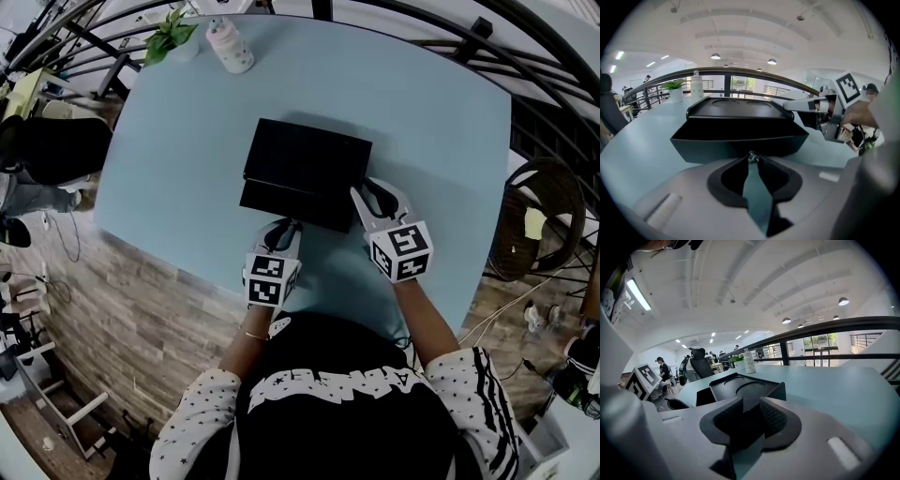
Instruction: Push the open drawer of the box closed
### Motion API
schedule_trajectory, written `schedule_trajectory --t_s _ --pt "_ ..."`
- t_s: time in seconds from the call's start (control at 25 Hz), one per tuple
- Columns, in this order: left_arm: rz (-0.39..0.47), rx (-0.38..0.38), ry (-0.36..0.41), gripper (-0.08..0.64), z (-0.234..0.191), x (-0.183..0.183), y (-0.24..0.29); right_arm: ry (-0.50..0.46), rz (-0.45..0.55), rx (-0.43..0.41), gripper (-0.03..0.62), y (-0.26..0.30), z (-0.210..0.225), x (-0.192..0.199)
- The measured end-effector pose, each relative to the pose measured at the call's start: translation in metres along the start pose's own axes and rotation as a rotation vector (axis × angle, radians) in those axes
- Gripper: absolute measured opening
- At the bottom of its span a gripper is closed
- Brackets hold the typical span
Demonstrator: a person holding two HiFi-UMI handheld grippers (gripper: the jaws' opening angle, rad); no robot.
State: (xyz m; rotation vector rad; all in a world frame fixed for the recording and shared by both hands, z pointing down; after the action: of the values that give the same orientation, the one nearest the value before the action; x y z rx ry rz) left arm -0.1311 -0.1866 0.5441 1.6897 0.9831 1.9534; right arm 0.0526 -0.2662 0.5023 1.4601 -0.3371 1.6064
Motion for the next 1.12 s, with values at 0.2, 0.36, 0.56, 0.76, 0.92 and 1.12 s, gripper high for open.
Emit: schedule_trajectory --t_s 0.2,0.36,0.56,0.76,0.92,1.12 --pt "-0.002 0.01 0.004 0.0 -0.002 -0.006 0.004 0.008 0.0 0.001 0.094 0.001 0.0 0.0" --pt "0.0 0.016 0.014 0.0 -0.001 -0.01 0.009 0.014 0.0 -0.005 0.094 0.001 0.001 0.001" --pt "-0.001 0.022 0.018 0.0 -0.002 -0.013 0.012 0.016 -0.003 -0.001 0.094 0.0 0.001 0.0" --pt "0.001 0.026 0.018 0.0 -0.002 -0.015 0.016 0.017 -0.005 -0.001 0.094 0.0 0.002 0.0" --pt "0.002 0.03 0.02 0.0 -0.002 -0.019 0.018 0.016 -0.008 0.0 0.094 -0.001 0.002 -0.001" --pt "0.006 0.036 0.02 0.0 -0.002 -0.022 0.022 0.018 -0.007 -0.001 0.094 -0.001 0.002 -0.001"
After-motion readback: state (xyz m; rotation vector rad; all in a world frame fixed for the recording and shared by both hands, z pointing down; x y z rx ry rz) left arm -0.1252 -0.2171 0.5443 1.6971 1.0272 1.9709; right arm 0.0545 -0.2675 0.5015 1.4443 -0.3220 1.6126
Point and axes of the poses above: the fingertips, and each gripper's own axes: y forward along the fingers, z to its right, x out of its underside, the point moved 6 cm from there along -y, backward along the fingers, and after that the axes turned 10 degrees about -x, right-handed, at the moved point
